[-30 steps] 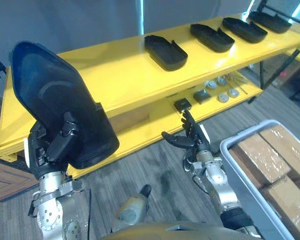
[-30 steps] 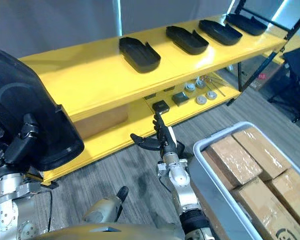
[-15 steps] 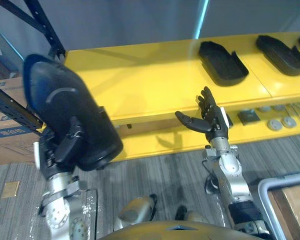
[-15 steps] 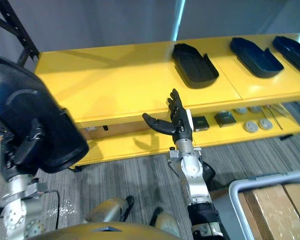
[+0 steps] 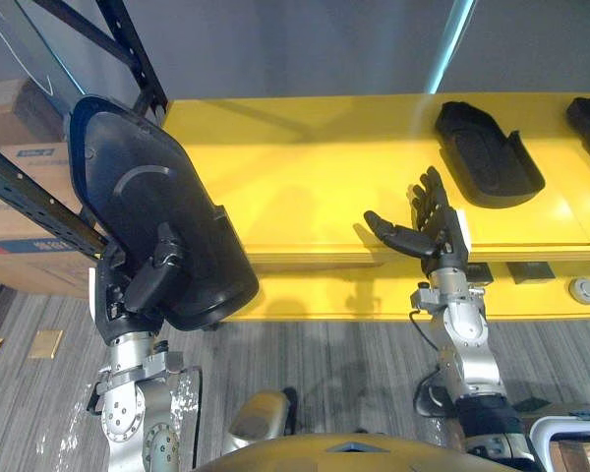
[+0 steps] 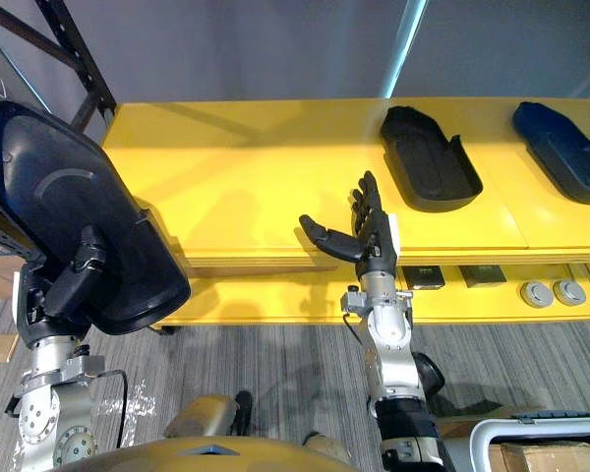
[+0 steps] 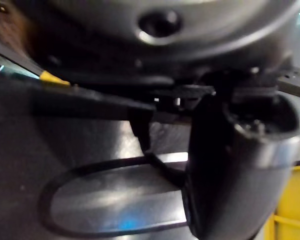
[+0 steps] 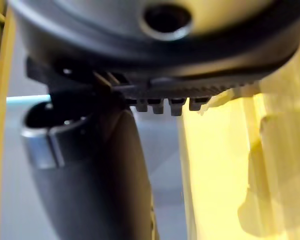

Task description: Walk over and take three plastic housings, then place them on the shelf

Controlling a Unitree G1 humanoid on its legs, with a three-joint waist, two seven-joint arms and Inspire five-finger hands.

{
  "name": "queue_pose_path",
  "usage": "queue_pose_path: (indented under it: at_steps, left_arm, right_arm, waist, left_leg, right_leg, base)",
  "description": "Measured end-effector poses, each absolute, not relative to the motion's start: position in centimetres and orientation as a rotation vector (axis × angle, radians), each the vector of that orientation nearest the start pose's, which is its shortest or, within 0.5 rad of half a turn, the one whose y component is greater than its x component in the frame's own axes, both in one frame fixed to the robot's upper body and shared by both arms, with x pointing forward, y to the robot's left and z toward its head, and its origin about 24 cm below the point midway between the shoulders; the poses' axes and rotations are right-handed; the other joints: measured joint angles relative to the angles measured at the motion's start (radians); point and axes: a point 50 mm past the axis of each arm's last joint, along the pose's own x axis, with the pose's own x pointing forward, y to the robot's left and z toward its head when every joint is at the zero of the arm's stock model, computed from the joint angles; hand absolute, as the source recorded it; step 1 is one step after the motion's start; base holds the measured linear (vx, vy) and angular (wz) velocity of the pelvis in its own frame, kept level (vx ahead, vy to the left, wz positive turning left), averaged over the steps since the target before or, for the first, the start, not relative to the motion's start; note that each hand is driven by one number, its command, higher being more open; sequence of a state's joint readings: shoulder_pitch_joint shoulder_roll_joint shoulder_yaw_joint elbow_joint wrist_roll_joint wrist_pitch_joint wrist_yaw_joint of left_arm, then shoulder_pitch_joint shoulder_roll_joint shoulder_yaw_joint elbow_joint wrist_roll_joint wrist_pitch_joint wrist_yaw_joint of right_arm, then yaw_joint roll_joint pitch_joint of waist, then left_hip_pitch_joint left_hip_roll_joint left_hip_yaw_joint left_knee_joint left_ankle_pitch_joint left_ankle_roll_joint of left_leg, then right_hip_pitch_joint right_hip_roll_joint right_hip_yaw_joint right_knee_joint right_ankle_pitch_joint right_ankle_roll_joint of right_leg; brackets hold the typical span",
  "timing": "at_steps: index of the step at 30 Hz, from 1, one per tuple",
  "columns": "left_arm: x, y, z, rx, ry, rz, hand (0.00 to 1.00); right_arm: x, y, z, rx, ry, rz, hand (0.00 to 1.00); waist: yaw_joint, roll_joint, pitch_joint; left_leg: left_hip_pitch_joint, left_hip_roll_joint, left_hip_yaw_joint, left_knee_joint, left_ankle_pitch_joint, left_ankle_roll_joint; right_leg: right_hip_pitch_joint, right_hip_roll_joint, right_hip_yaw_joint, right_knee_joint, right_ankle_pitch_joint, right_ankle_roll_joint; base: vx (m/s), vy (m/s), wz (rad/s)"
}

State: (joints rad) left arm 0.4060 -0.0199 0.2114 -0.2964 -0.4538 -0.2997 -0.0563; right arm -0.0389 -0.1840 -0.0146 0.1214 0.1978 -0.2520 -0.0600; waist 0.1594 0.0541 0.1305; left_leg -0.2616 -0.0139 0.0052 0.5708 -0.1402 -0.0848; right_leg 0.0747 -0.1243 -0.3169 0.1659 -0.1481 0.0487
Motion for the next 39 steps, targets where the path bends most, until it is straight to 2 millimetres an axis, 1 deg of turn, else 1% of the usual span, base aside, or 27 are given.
queue_pose_path:
  at_steps: [1, 2, 3, 4, 5, 6, 7, 8, 9, 10, 12, 14, 15, 17, 20, 21, 25, 26, 27, 28, 31, 32, 33, 34, 35, 37, 39]
  left_arm:
    - [15.9, 22.5, 5.9, -0.317, -0.282, 0.321, 0.00]
    - [16.1, 22.2, 6.0, -0.301, -0.282, 0.298, 0.00]
    - [16.2, 21.9, 6.0, -0.290, -0.277, 0.281, 0.00]
    - [16.4, 21.1, 6.0, -0.288, -0.268, 0.236, 0.00]
    - [16.6, 20.4, 6.0, -0.295, -0.264, 0.199, 0.00]
    - [16.8, 20.2, 6.1, -0.274, -0.266, 0.175, 0.00]
    - [17.0, 20.2, 6.6, -0.222, -0.278, 0.136, 0.00]
    - [17.1, 20.5, 7.3, -0.172, -0.298, 0.092, 0.00]
    - [17.1, 20.7, 7.6, -0.149, -0.308, 0.069, 0.00]
    - [17.1, 21.2, 8.5, -0.100, -0.330, 0.036, 0.00]
    - [17.0, 22.4, 9.4, -0.044, -0.349, 0.040, 0.00]
    - [17.0, 23.0, 9.7, -0.025, -0.361, 0.061, 0.00]
    - [17.2, 23.6, 10.2, -0.043, -0.379, 0.079, 0.00]
    - [17.2, 23.9, 10.4, -0.055, -0.384, 0.087, 0.00]
    - [17.1, 23.8, 10.9, -0.051, -0.384, 0.078, 0.00]
    - [17.2, 23.5, 11.0, -0.057, -0.381, 0.068, 0.00]
    - [17.3, 22.9, 10.9, -0.080, -0.379, 0.052, 0.00]
    - [17.3, 22.9, 10.8, -0.095, -0.381, 0.065, 0.00]
    - [17.3, 23.0, 10.8, -0.111, -0.383, 0.073, 0.00]
    - [17.3, 23.0, 10.8, -0.135, -0.389, 0.093, 0.00]
    - [17.4, 23.0, 10.5, -0.193, -0.394, 0.172, 0.00]
    - [17.6, 23.0, 10.4, -0.213, -0.393, 0.183, 0.00]
    - [17.7, 23.0, 10.3, -0.225, -0.394, 0.181, 0.00]
    - [17.9, 22.9, 10.2, -0.238, -0.393, 0.176, 0.00]
    - [18.1, 22.7, 9.9, -0.249, -0.382, 0.171, 0.00]
    - [18.2, 22.4, 9.4, -0.264, -0.366, 0.171, 0.00]
    - [18.1, 22.2, 9.2, -0.277, -0.356, 0.174, 0.00]
  right_arm:
    - [25.8, -19.1, 5.7, -0.023, -0.204, -0.076, 1.00]
    - [25.9, -18.9, 6.5, -0.029, -0.247, -0.063, 1.00]
    - [25.8, -18.8, 6.8, -0.028, -0.269, -0.058, 1.00]
    - [25.8, -18.8, 7.7, -0.034, -0.320, -0.053, 1.00]
    - [25.9, -18.8, 8.5, -0.047, -0.359, -0.039, 1.00]
    - [26.1, -18.7, 9.1, -0.050, -0.388, -0.034, 1.00]
    - [26.4, -18.2, 9.8, -0.050, -0.420, -0.011, 1.00]
    - [26.6, -18.1, 10.5, -0.050, -0.446, 0.007, 1.00]
    - [26.5, -18.2, 10.8, -0.052, -0.461, 0.014, 1.00]
    - [26.4, -18.2, 11.7, -0.051, -0.494, 0.030, 1.00]
    - [25.9, -18.6, 13.8, -0.050, -0.573, 0.083, 1.00]
    - [25.5, -18.8, 15.0, -0.033, -0.624, 0.106, 1.00]
    - [24.8, -19.3, 16.6, -0.009, -0.700, 0.115, 1.00]
    - [24.4, -19.8, 17.4, 0.001, -0.738, 0.111, 1.00]
    - [24.6, -19.9, 17.5, 0.010, -0.732, 0.122, 1.00]
    - [25.3, -19.3, 17.1, 0.005, -0.696, 0.146, 1.00]
    - [26.3, -18.2, 15.3, 0.003, -0.578, 0.200, 1.00]
    - [26.5, -17.8, 14.9, 0.002, -0.551, 0.221, 1.00]
    - [26.5, -17.7, 14.8, 0.001, -0.541, 0.233, 1.00]
    - [26.6, -17.5, 14.7, -0.004, -0.534, 0.254, 1.00]
    - [27.3, -17.8, 15.4, -0.051, -0.543, 0.291, 1.00]
    - [27.6, -18.1, 15.4, -0.073, -0.533, 0.291, 1.00]
    - [27.7, -18.4, 15.4, -0.080, -0.528, 0.285, 1.00]
    - [27.7, -18.9, 15.4, -0.087, -0.525, 0.266, 1.00]
    - [27.7, -19.4, 15.3, -0.088, -0.520, 0.246, 1.00]
    - [27.8, -19.6, 15.1, -0.085, -0.512, 0.229, 1.00]
    - [28.2, -19.2, 14.4, -0.105, -0.486, 0.221, 1.00]
  waist:
    - [-0.004, 0.003, -0.001]
    - [-0.006, 0.021, -0.007]
    - [-0.015, 0.025, -0.011]
    - [-0.028, 0.040, -0.023]
    - [-0.027, 0.060, -0.036]
    - [-0.028, 0.059, -0.036]
    - [-0.039, 0.047, -0.035]
    - [-0.053, 0.024, -0.030]
    - [-0.055, 0.012, -0.029]
    - [-0.056, -0.010, -0.032]
    - [-0.055, -0.023, -0.032]
    - [-0.058, -0.031, -0.036]
    - [-0.064, -0.039, -0.041]
    - [-0.067, -0.045, -0.043]
    - [-0.052, -0.059, -0.048]
    - [-0.053, -0.059, -0.048]
    - [-0.054, -0.060, -0.047]
    - [-0.053, -0.059, -0.045]
    - [-0.053, -0.060, -0.042]
    - [-0.054, -0.066, -0.040]
    - [-0.057, -0.052, -0.026]
    - [-0.057, -0.048, -0.023]
    - [-0.060, -0.047, -0.020]
    - [-0.071, -0.043, -0.010]
    - [-0.073, -0.035, -0.005]
    - [-0.055, -0.032, -0.006]
    - [-0.034, -0.038, 0.011]
  left_leg:
    - [-0.028, 0.019, 0.044, 0.056, -0.003, -0.017]
    - [-0.025, 0.061, 0.058, 0.022, -0.031, 0.028]
    - [-0.016, 0.081, 0.050, -0.020, -0.030, 0.028]
    - [0.023, 0.105, 0.003, -0.149, 0.002, 0.001]
    - [0.074, 0.124, -0.043, -0.253, 0.048, -0.027]
    - [0.108, 0.114, -0.042, -0.307, 0.043, -0.028]
    - [0.127, 0.087, -0.011, -0.336, 0.062, -0.011]
    - [0.130, 0.068, 0.003, -0.338, 0.063, 0.005]
    - [0.131, 0.062, 0.007, -0.340, 0.063, 0.011]
    - [0.135, 0.053, 0.019, -0.350, 0.067, 0.021]
    - [0.149, 0.049, 0.035, -0.355, 0.065, 0.035]
    - [0.150, 0.038, 0.038, -0.367, 0.068, 0.042]
    - [0.150, 0.025, 0.033, -0.385, 0.073, 0.047]
    - [0.158, 0.017, 0.034, -0.405, 0.085, 0.050]
    - [0.170, 0.020, 0.060, -0.458, 0.114, 0.058]
    - [0.170, 0.029, 0.072, -0.481, 0.131, 0.055]
    - [0.191, 0.047, 0.081, -0.540, 0.165, 0.046]
    - [0.190, 0.059, 0.080, -0.541, 0.170, 0.038]
    - [0.190, 0.064, 0.077, -0.540, 0.171, 0.034]
    - [0.181, 0.073, 0.070, -0.536, 0.175, 0.024]
    - [0.125, 0.117, 0.036, -0.485, 0.174, 0.001]
    - [0.096, 0.137, 0.036, -0.453, 0.171, 0.005]
    - [0.082, 0.155, 0.052, -0.430, 0.164, 0.025]
    - [0.057, 0.192, 0.102, -0.379, 0.158, 0.048]
    - [0.043, 0.207, 0.118, -0.360, 0.174, 0.016]
    - [0.050, 0.195, 0.095, -0.392, 0.188, -0.022]
    - [0.097, 0.161, 0.112, -0.468, 0.217, -0.007]
  right_leg:
    - [0.022, -0.016, 0.018, -0.030, 0.002, 0.018]
    - [0.013, -0.023, 0.019, -0.025, 0.008, 0.024]
    - [0.007, -0.027, 0.020, -0.020, 0.010, 0.028]
    - [-0.013, -0.037, 0.036, 0.000, 0.015, 0.036]
    - [-0.027, -0.041, 0.059, 0.007, 0.013, 0.049]
    - [-0.032, -0.058, 0.080, 0.007, 0.013, 0.068]
    - [-0.041, -0.087, 0.098, 0.005, 0.035, 0.088]
    - [-0.040, -0.105, 0.107, -0.008, 0.056, 0.098]
    - [-0.039, -0.111, 0.109, -0.017, 0.068, 0.099]
    - [-0.041, -0.119, 0.118, -0.030, 0.092, 0.100]
    - [-0.050, -0.123, 0.128, -0.024, 0.131, 0.087]
    - [-0.056, -0.133, 0.128, -0.016, 0.133, 0.089]
    - [-0.062, -0.145, 0.127, -0.011, 0.135, 0.091]
    - [-0.062, -0.153, 0.128, -0.013, 0.138, 0.095]
    - [-0.085, -0.154, 0.129, -0.030, 0.152, 0.092]
    - [-0.103, -0.148, 0.132, -0.031, 0.164, 0.086]
    - [-0.114, -0.132, 0.151, -0.037, 0.169, 0.083]
    - [-0.112, -0.118, 0.148, -0.038, 0.158, 0.071]
    - [-0.109, -0.115, 0.140, -0.039, 0.150, 0.071]
    - [-0.107, -0.103, 0.117, -0.039, 0.119, 0.077]
    - [-0.131, -0.066, 0.064, 0.007, 0.076, 0.057]
    - [-0.128, -0.055, 0.032, 0.011, 0.075, 0.055]
    - [-0.118, -0.046, 0.008, 0.005, 0.074, 0.051]
    - [-0.096, -0.036, -0.043, 0.000, 0.072, 0.045]
    - [-0.082, -0.028, -0.069, -0.002, 0.072, 0.045]
    - [-0.086, -0.030, -0.069, -0.006, 0.076, 0.051]
    - [-0.090, -0.053, -0.054, -0.012, 0.091, 0.065]
  base:
    - [-0.03, 0.098, -0.34]
    - [-0.02, 0.090, -0.31]
    - [-0.04, 0.153, -0.13]
    - [0.00, 0.242, -0.25]
    - [0.01, 0.324, -0.47]
    - [0.03, 0.328, -0.62]
    - [0.01, 0.285, -0.47]
    - [-0.01, 0.243, -0.32]
    - [-0.03, 0.201, -0.21]
    - [-0.02, 0.142, -0.17]
    - [-0.04, 0.151, -0.24]
    - [-0.06, 0.095, -0.03]
    - [-0.06, 0.062, 0.13]
    - [-0.06, 0.040, 0.05]
    - [-0.06, -0.006, -0.25]
    - [-0.08, -0.027, -0.34]
    - [-0.07, -0.039, -0.14]
    - [-0.05, -0.060, -0.01]
    - [-0.05, -0.098, 0.08]
    - [-0.04, -0.145, 0.19]
    - [-0.07, -0.184, 0.33]
    - [-0.06, -0.145, 0.51]
    - [-0.02, -0.135, 0.80]
    - [0.00, -0.127, 0.95]
    - [0.01, -0.093, 0.83]
    - [0.02, -0.002, 0.26]
    - [0.02, 0.055, -0.07]
